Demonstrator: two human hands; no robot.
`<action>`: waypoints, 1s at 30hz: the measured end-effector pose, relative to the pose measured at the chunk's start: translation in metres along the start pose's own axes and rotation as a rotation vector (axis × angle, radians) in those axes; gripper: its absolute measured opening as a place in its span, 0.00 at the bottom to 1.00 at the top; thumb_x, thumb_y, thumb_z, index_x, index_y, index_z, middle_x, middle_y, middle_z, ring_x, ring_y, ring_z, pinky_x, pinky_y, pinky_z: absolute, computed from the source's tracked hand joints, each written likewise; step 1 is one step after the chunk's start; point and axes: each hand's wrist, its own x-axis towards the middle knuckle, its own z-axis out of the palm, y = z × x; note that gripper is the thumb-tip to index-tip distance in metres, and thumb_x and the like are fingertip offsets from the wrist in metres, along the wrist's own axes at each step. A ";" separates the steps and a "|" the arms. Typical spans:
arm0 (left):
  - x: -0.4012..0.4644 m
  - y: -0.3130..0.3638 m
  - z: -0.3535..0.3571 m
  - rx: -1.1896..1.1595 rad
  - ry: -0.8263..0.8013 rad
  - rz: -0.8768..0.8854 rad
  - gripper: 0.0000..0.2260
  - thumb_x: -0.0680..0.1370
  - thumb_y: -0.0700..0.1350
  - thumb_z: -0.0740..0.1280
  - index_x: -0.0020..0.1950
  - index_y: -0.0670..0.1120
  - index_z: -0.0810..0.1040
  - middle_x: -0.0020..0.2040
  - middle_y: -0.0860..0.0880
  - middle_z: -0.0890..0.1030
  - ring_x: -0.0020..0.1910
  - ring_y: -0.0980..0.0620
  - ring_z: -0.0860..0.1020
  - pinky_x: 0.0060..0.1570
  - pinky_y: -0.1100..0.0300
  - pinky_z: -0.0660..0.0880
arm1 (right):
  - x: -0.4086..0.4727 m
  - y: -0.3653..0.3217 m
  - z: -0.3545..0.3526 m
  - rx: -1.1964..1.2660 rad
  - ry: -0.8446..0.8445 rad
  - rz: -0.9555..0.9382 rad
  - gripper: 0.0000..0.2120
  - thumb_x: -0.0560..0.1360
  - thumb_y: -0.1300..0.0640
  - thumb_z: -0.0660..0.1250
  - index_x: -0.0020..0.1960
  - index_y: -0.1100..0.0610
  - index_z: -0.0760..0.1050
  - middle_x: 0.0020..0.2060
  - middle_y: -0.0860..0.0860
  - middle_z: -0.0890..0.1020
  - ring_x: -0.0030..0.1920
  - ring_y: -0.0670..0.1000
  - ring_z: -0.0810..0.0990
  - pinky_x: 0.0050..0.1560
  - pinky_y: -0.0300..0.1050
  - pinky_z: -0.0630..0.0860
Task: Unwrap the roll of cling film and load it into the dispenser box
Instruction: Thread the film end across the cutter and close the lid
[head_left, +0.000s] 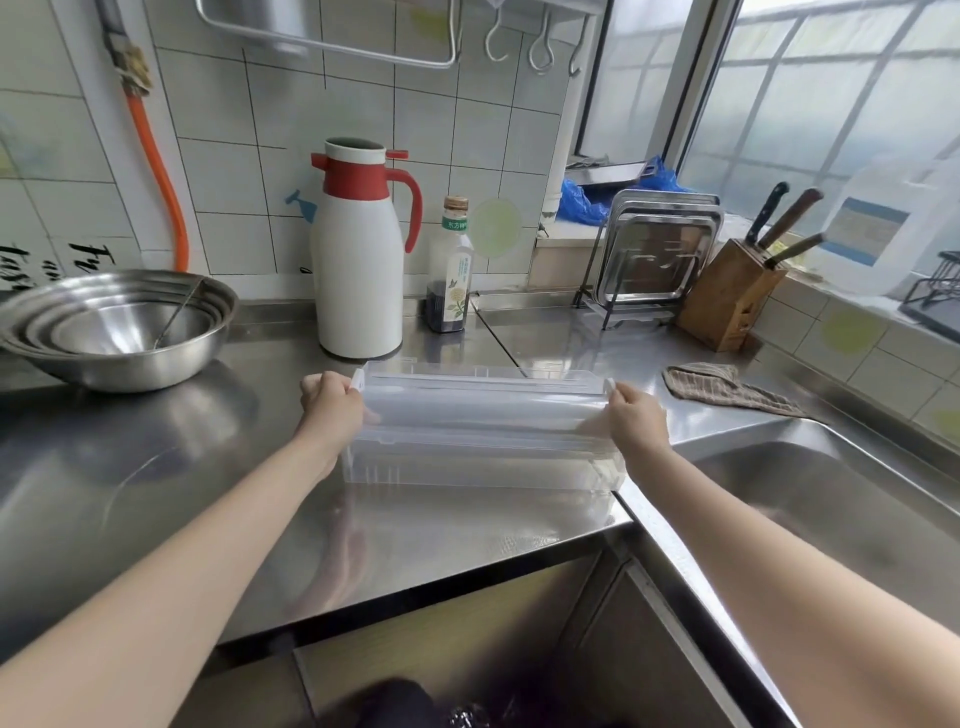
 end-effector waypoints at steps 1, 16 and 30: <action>0.001 -0.001 0.001 0.011 -0.003 -0.008 0.13 0.77 0.34 0.53 0.55 0.33 0.73 0.65 0.42 0.63 0.66 0.48 0.64 0.57 0.66 0.58 | 0.000 0.001 0.002 -0.020 0.015 -0.009 0.14 0.80 0.56 0.55 0.41 0.59 0.75 0.42 0.56 0.75 0.46 0.57 0.70 0.48 0.50 0.65; 0.006 0.015 -0.001 0.385 0.128 0.052 0.16 0.80 0.44 0.56 0.54 0.34 0.77 0.62 0.37 0.71 0.57 0.37 0.74 0.56 0.52 0.70 | 0.005 0.000 0.001 -0.081 0.017 -0.015 0.19 0.79 0.55 0.57 0.68 0.57 0.71 0.64 0.58 0.77 0.63 0.59 0.75 0.62 0.49 0.70; 0.024 0.014 0.003 0.043 0.065 -0.185 0.14 0.71 0.37 0.64 0.26 0.43 0.67 0.26 0.44 0.67 0.33 0.46 0.67 0.38 0.60 0.65 | 0.030 0.013 -0.011 0.197 -0.165 0.376 0.11 0.76 0.51 0.61 0.44 0.59 0.75 0.37 0.56 0.75 0.32 0.55 0.73 0.28 0.38 0.70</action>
